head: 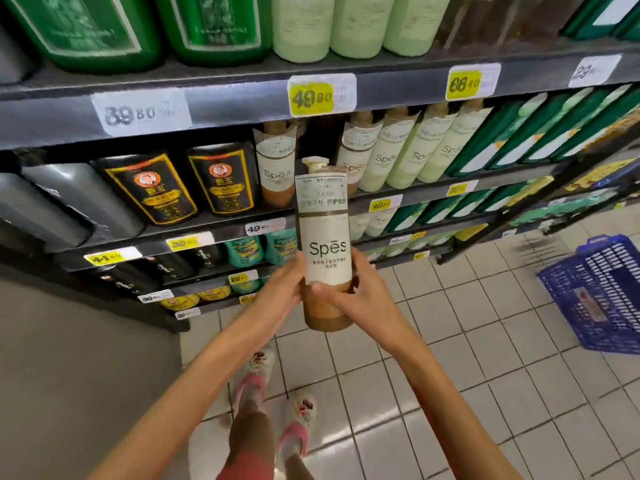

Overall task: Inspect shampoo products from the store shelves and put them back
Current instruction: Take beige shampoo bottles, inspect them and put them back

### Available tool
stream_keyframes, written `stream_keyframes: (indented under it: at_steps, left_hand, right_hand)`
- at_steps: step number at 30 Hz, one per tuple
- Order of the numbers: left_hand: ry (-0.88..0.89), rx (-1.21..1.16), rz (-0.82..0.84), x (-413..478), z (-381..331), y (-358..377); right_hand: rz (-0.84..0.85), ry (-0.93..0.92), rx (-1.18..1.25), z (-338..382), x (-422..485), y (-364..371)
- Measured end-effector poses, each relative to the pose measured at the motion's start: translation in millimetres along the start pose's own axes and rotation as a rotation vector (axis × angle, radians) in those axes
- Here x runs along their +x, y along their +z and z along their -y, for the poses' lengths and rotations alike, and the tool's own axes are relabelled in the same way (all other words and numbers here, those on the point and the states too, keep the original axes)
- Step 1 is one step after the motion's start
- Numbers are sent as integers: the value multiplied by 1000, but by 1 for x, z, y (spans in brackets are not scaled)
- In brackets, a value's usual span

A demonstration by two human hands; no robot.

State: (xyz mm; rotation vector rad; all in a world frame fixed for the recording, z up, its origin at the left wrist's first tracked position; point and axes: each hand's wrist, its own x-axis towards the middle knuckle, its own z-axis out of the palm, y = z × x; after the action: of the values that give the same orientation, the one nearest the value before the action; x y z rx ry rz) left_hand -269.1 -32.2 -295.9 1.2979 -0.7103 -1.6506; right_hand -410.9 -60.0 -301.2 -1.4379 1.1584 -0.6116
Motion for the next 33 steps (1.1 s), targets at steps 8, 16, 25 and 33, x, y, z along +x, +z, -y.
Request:
stream_keyframes:
  at_steps: [8,16,25,33]
  left_hand:
    - [27,86,-73,76,-6,-22]
    - [173,174,-147,117,-11,-32]
    - [367,334,-191,128,-8,-35]
    - [334,336,-151,132,-2,-44]
  right_hand:
    - [-206,4,19,-27,85,10]
    - [-371,-135,-90,-41,127,17]
    - [-567,-211,5,-46,156,28]
    - [-645,-192,83,-56,173,42]
